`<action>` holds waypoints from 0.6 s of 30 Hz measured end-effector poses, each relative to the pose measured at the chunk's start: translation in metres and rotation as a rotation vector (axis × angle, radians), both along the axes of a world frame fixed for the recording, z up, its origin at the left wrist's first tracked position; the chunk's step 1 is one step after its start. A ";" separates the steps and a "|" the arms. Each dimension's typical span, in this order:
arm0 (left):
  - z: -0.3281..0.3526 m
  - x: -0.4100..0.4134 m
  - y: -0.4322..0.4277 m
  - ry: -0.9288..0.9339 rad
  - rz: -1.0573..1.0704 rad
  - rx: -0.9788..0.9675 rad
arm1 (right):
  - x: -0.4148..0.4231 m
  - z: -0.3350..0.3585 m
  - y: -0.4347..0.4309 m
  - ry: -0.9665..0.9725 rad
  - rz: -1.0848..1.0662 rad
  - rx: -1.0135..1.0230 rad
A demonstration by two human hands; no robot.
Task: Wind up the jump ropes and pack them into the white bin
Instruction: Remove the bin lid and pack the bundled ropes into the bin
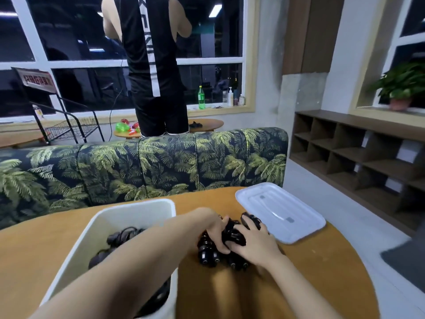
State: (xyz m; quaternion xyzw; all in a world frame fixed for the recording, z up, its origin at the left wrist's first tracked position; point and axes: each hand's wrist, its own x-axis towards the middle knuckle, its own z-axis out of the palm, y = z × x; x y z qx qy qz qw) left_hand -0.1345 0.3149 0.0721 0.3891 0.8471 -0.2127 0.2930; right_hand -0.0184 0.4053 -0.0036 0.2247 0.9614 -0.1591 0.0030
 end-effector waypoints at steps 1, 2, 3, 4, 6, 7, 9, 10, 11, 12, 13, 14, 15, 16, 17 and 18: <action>0.002 0.016 -0.005 0.028 -0.016 0.007 | 0.011 0.001 -0.001 -0.005 0.013 0.002; 0.004 0.032 -0.010 0.028 0.001 0.015 | 0.023 0.002 -0.003 -0.010 0.025 0.006; 0.006 0.049 -0.015 0.014 0.032 0.025 | 0.034 0.003 -0.004 -0.013 0.040 0.010; 0.007 0.064 -0.020 0.007 0.052 0.029 | 0.044 0.003 -0.006 -0.015 0.059 0.010; 0.015 0.099 -0.031 0.000 0.070 0.018 | 0.065 0.003 -0.009 -0.009 0.102 -0.002; 0.018 0.115 -0.037 0.005 0.065 0.021 | 0.074 0.002 -0.010 -0.005 0.126 -0.005; 0.013 0.136 -0.047 0.052 0.056 0.064 | 0.087 -0.001 -0.012 0.007 0.176 -0.026; 0.007 0.142 -0.052 0.084 0.046 0.092 | 0.092 -0.004 -0.013 0.020 0.204 -0.042; 0.000 0.144 -0.056 0.129 0.028 0.104 | 0.093 -0.005 -0.012 0.051 0.220 -0.065; -0.011 0.145 -0.060 0.165 0.033 0.104 | 0.096 -0.007 -0.013 0.103 0.232 -0.091; -0.019 0.147 -0.065 0.190 0.058 0.115 | 0.097 -0.007 -0.014 0.180 0.232 -0.131; -0.026 0.148 -0.069 0.199 0.099 0.139 | 0.098 -0.006 -0.014 0.266 0.206 -0.194; -0.028 0.150 -0.073 0.199 0.146 0.164 | 0.099 -0.003 -0.014 0.337 0.140 -0.248; -0.029 0.153 -0.079 0.181 0.195 0.208 | 0.099 -0.001 -0.011 0.378 0.045 -0.275; -0.028 0.155 -0.083 0.161 0.219 0.261 | 0.100 0.000 -0.008 0.358 -0.078 -0.292; -0.025 0.159 -0.088 0.148 0.225 0.310 | 0.100 0.001 -0.004 0.298 -0.190 -0.315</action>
